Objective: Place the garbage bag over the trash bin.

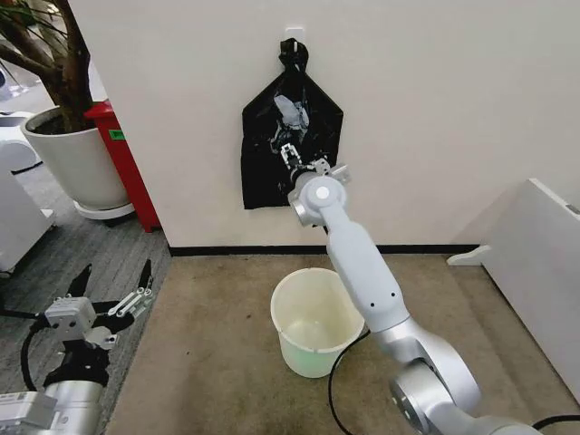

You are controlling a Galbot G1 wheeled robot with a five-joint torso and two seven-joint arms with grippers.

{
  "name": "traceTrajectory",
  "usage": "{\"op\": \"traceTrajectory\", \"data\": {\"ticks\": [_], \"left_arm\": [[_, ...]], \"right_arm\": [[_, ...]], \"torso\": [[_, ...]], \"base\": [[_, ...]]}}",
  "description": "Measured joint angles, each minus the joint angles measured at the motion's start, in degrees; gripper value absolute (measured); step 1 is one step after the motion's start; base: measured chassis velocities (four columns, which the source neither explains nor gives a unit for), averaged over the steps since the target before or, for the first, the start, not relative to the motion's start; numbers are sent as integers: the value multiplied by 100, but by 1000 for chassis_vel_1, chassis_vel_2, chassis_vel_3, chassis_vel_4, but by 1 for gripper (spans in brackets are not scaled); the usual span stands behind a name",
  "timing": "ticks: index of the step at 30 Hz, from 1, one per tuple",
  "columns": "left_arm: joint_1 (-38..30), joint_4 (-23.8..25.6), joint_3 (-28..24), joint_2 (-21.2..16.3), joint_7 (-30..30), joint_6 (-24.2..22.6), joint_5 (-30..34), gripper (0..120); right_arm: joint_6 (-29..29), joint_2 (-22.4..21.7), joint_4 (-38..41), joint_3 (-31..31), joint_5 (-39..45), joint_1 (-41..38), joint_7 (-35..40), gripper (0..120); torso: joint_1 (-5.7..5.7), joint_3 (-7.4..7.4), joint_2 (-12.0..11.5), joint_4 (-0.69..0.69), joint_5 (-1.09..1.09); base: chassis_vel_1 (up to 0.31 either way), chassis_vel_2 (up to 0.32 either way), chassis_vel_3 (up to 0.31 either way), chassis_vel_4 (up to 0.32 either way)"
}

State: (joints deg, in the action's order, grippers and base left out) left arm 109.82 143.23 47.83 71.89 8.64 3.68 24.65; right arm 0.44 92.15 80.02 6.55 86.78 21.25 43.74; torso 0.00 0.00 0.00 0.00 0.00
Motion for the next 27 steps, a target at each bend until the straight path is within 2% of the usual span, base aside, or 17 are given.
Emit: {"op": "traceTrajectory", "data": {"ticks": [7,19,21,24,25,27], "left_arm": [[15,0,14,1,-1,-1,0,100],[31,0,65,18,11,-16,19,100],[36,0,66,25,11,-17,14,100],[36,0,66,25,11,-17,14,100],[42,0,65,26,11,-17,8,100],[42,0,65,26,11,-17,8,100]], "right_arm": [[104,-1,-125,332,546,-105,151,100],[295,-1,-196,416,1093,-89,23,100],[296,-1,-206,357,1156,-89,-49,91],[296,-1,-206,357,1156,-89,-49,91],[300,-1,-173,243,1272,-88,-115,76],[300,-1,-173,243,1272,-88,-115,76]], "torso": [[0,0,0,0,0],[0,0,0,0,0],[0,0,0,0,0],[0,0,0,0,0],[0,0,0,0,0],[0,0,0,0,0]], "base": [[0,0,0,0],[0,0,0,0],[0,0,0,0],[0,0,0,0],[0,0,0,0],[0,0,0,0]]}}
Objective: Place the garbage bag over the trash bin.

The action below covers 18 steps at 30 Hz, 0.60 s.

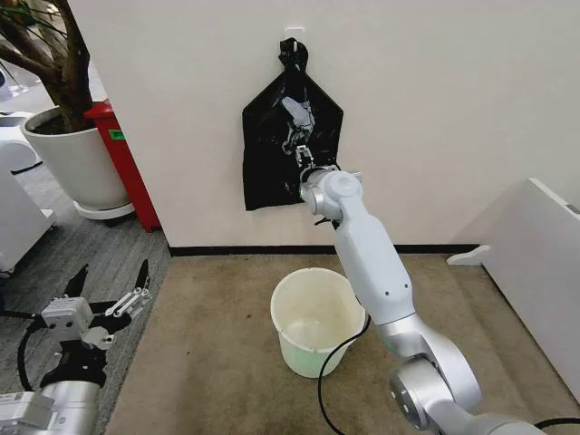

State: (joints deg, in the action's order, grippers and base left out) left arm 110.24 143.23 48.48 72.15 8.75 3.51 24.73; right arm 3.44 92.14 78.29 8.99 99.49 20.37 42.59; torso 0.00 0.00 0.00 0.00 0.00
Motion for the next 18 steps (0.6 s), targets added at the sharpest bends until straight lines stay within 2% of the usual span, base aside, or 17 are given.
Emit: {"op": "traceTrajectory", "data": {"ticks": [2,3,5,9,12,13,17,18], "left_arm": [[0,0,0,0,0,0,0,100],[49,0,0,1,-1,0,-17,100],[60,0,0,1,-1,0,-21,100],[62,0,0,1,-2,0,-22,100],[68,0,0,14,-3,0,-32,100],[68,0,0,14,-3,0,-32,100],[93,0,0,40,-4,6,-47,100],[93,0,0,40,-4,6,-47,100]], "right_arm": [[0,0,0,0,0,0,0,76],[-30,0,-23,-27,29,-5,-129,57],[-62,-1,-44,-40,17,-21,-151,49],[-70,-1,-60,-75,-8,-42,-158,41],[-132,-1,-131,-155,-230,-94,-197,24],[-132,-1,-131,-155,-230,-94,-197,24],[-305,-2,-196,-340,-826,-71,-165,6],[-305,-2,-196,-340,-826,-71,-165,6]], "torso": [[0,0,0,0,0],[0,0,0,0,0],[0,0,0,1,0],[0,0,0,0,0],[0,0,0,0,0],[0,0,0,0,0],[0,0,0,1,0],[0,0,0,1,0]], "base": [[0,0,0,0],[0,0,0,0],[0,0,0,0],[0,0,0,0],[0,0,0,0],[0,0,0,0],[0,0,0,0],[0,0,0,0]]}}
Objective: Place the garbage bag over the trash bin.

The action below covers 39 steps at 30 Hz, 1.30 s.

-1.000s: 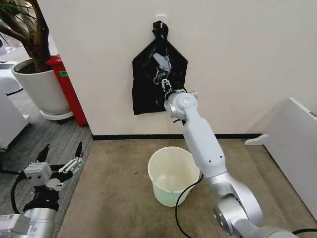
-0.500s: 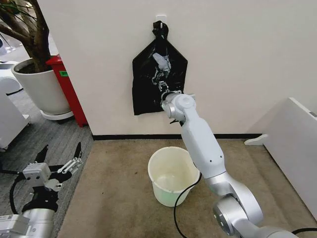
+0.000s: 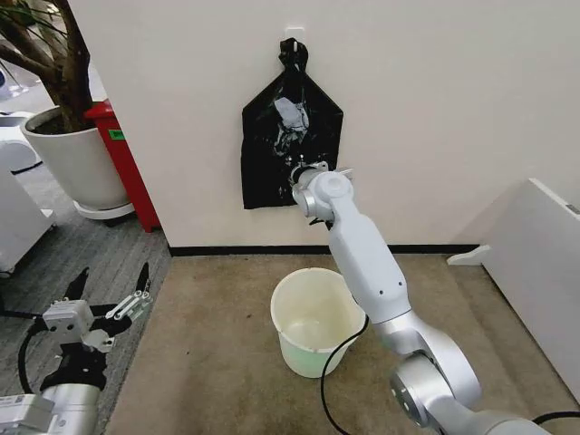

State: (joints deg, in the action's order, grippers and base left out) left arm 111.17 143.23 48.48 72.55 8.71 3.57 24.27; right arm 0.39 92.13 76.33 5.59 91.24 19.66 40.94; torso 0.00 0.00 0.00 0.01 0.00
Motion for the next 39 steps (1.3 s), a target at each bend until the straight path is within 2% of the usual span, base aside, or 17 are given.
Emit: {"op": "traceTrajectory", "data": {"ticks": [2,4,5,6,9,16,25,32,34,39], "left_arm": [[6,0,0,9,0,8,-7,100],[6,0,0,9,0,8,-7,100],[18,0,1,22,0,21,-17,100],[18,0,1,22,0,21,-17,100],[-38,1,-4,25,-1,24,-16,100],[-73,0,-13,25,-3,25,-10,100],[-93,0,-10,-17,0,25,34,100],[-99,0,12,-67,18,25,85,100],[-151,0,81,-207,75,-2,209,100],[-193,0,136,-318,126,-33,318,100]], "right_arm": [[-41,0,24,-142,-173,52,71,0],[-41,0,24,-142,-173,52,71,0],[-125,1,187,-421,-330,208,234,0],[-125,1,187,-421,-330,208,234,0],[-192,1,534,-669,-307,538,759,0],[-198,1,1063,-890,-308,843,1064,0],[-350,1,1358,-1054,-645,571,1079,0],[-480,1,1404,-1231,-1320,539,946,0],[-645,1,1403,-1291,-1611,529,828,0],[-884,-231,1512,-1492,-2270,538,499,18]], "torso": [[0,0,0,1,0],[0,0,0,1,0],[0,-1,0,-2,0],[0,-1,0,-2,0],[0,0,0,1,0],[0,0,0,-2,0],[0,0,0,-1,0],[0,0,0,-1,0],[0,0,0,0,1],[0,0,0,0,1]], "base": [[0,0,0,0],[0,0,0,0],[0,0,0,0],[0,0,0,0],[0,0,0,0],[0,0,0,0],[0,0,0,0],[0,0,0,0],[0,0,0,0],[0,0,0,0]]}}
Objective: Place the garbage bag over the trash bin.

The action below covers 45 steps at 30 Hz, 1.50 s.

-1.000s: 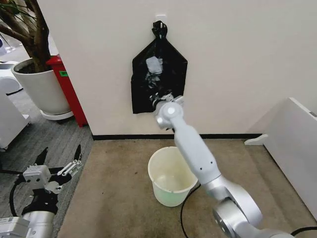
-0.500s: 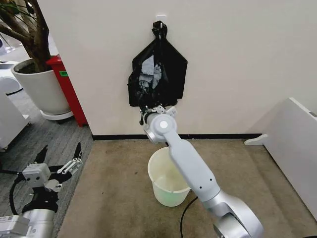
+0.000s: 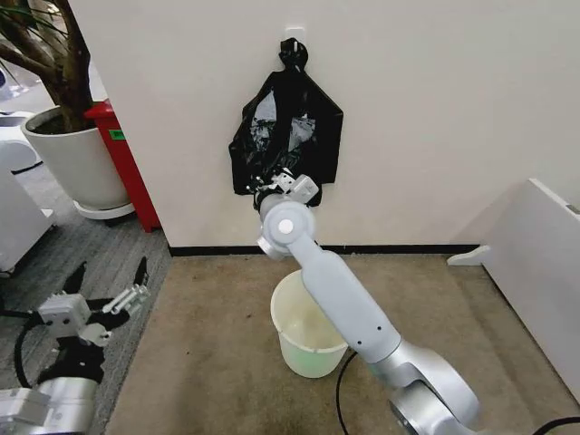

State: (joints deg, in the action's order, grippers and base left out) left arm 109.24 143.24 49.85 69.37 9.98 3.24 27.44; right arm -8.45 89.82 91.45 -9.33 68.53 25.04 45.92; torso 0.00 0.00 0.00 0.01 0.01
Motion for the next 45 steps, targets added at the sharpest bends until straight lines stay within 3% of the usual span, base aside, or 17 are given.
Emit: {"op": "traceTrajectory", "data": {"ticks": [5,7,8,15,20,21,23,28,41,45], "left_arm": [[-41,0,11,-64,26,-37,69,100],[-292,0,73,-373,162,-229,418,100],[-436,1,111,-584,231,-323,603,100],[-645,2,152,-970,365,-484,926,100],[-634,2,103,-944,364,-486,920,100],[-618,2,83,-926,357,-485,907,100],[-613,2,79,-923,355,-485,903,100],[-607,2,78,-899,344,-480,895,100],[-606,0,68,-827,323,-454,871,100],[-612,0,50,-813,313,-452,863,100]], "right_arm": [[-91,-182,297,-110,-22,102,77,34],[-141,-309,520,-169,-49,178,151,43],[-173,-401,662,-194,-59,205,181,47],[-387,-925,1221,-37,-48,131,153,71],[-426,-903,1063,238,-142,-269,259,85],[-468,-704,673,415,-409,-669,490,94],[-486,-615,468,471,-613,-827,534,97],[-555,-228,-180,643,-1041,-1311,930,100],[-730,-46,-907,897,-714,-1435,1060,100],[-693,-42,-1068,974,-644,-1435,988,95]], "torso": [[0,0,0,-3,-1],[0,0,0,-5,-1],[0,0,0,5,-1],[0,0,0,1,-1],[0,0,0,1,-1],[0,0,0,-1,-1],[0,-1,0,-2,-2],[0,0,0,-2,-2],[0,0,0,-1,-1],[0,0,0,-1,-1]], "base": [[0,0,0,0],[0,0,0,0],[0,0,0,0],[0,0,0,0],[0,0,0,0],[0,0,0,0],[0,0,0,0],[0,0,0,0],[0,0,0,0],[0,0,0,0]]}}
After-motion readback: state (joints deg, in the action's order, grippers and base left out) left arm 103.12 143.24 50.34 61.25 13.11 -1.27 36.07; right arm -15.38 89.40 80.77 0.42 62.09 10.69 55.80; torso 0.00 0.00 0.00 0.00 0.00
